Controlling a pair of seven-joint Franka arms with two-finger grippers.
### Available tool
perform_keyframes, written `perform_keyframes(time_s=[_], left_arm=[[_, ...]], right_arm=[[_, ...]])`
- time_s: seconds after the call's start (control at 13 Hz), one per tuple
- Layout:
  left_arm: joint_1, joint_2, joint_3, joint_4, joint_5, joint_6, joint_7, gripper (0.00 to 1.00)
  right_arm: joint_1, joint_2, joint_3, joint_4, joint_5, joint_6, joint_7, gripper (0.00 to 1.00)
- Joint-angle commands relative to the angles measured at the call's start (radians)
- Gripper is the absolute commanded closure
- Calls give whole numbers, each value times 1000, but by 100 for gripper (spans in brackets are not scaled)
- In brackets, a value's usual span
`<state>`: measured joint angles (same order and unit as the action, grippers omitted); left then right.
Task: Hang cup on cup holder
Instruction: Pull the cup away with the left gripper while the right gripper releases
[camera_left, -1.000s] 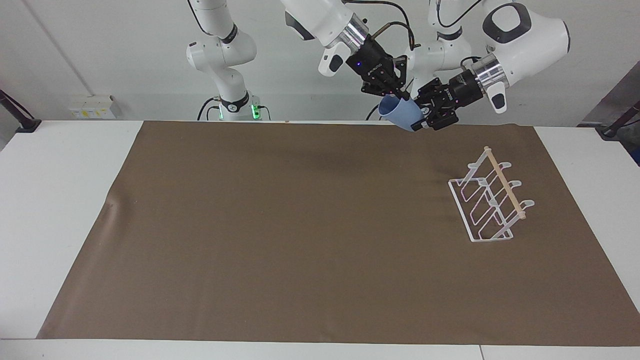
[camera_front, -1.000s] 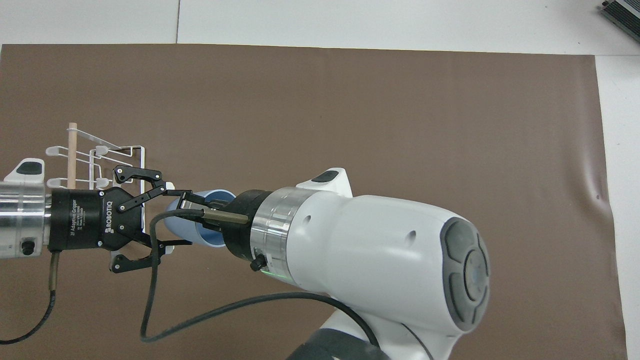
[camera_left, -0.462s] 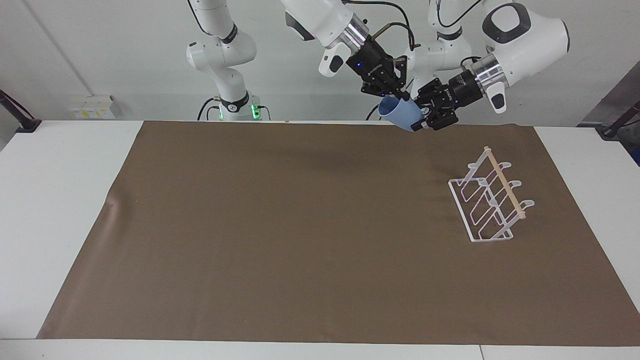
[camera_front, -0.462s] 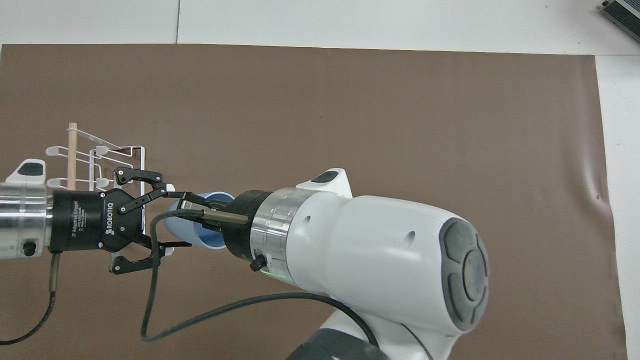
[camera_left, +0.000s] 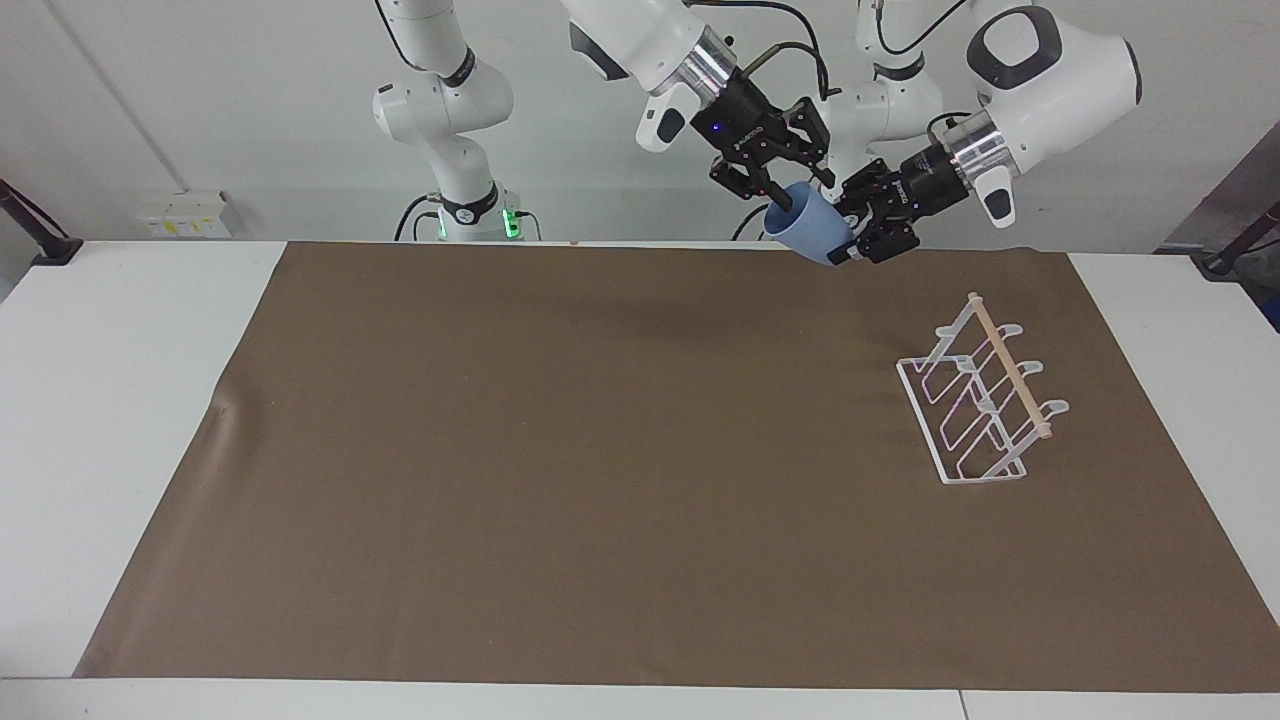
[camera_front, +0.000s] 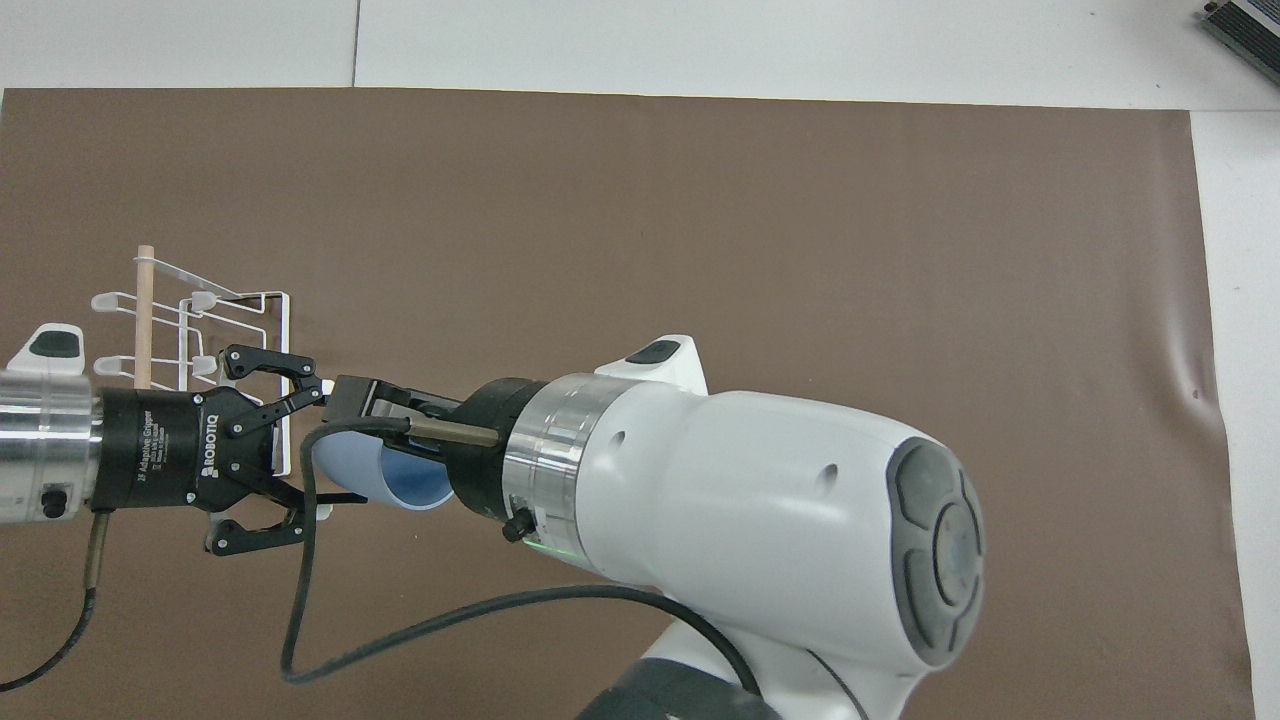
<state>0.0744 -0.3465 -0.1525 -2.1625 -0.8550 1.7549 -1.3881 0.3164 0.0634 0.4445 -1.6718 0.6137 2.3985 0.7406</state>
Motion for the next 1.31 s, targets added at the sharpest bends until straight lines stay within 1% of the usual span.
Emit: perform_keyframes(time_s=[0.0, 0.15, 0.31, 0.46, 0.54, 0.62, 0.69, 0.77, 0.85, 0.92, 1.08, 1.23], left_arm=[[37, -34, 4, 15, 118, -70, 1, 100], [51, -28, 2, 61, 264, -80, 12, 100], [47, -22, -1, 78, 390, -66, 43, 100], [39, -19, -2, 81, 532, -26, 86, 100], [35, -5, -6, 87, 597, 13, 95, 100], [33, 6, -15, 113, 658, 35, 95, 100], [33, 26, -38, 142, 707, 40, 92, 100], [33, 33, -56, 160, 781, 47, 89, 100], [33, 35, -85, 170, 879, 73, 81, 100], [33, 43, -105, 171, 943, 101, 75, 100], [35, 66, -108, 194, 1055, 129, 73, 100], [36, 76, -108, 191, 1143, 207, 69, 100]], right_arm=[[-3, -11, 0, -6, 18, 8, 19, 0], [-3, -11, 0, -6, 9, 8, 10, 0], [-5, -11, -1, -6, -2, 5, -35, 0], [-23, -13, -4, -14, -11, -39, -201, 0], [-42, -13, -6, -14, -12, -65, -290, 0], [-58, -17, -7, -16, -23, -94, -375, 0], [-77, -19, -7, -14, -66, -135, -462, 0], [-95, -19, -7, -14, -136, -178, -553, 0], [-114, -20, -6, -14, -207, -226, -629, 0], [-128, -22, -6, -14, -241, -266, -676, 0], [-135, -20, -7, -14, -296, -330, -727, 0], [-157, -8, -6, -17, -391, -389, -730, 0]])
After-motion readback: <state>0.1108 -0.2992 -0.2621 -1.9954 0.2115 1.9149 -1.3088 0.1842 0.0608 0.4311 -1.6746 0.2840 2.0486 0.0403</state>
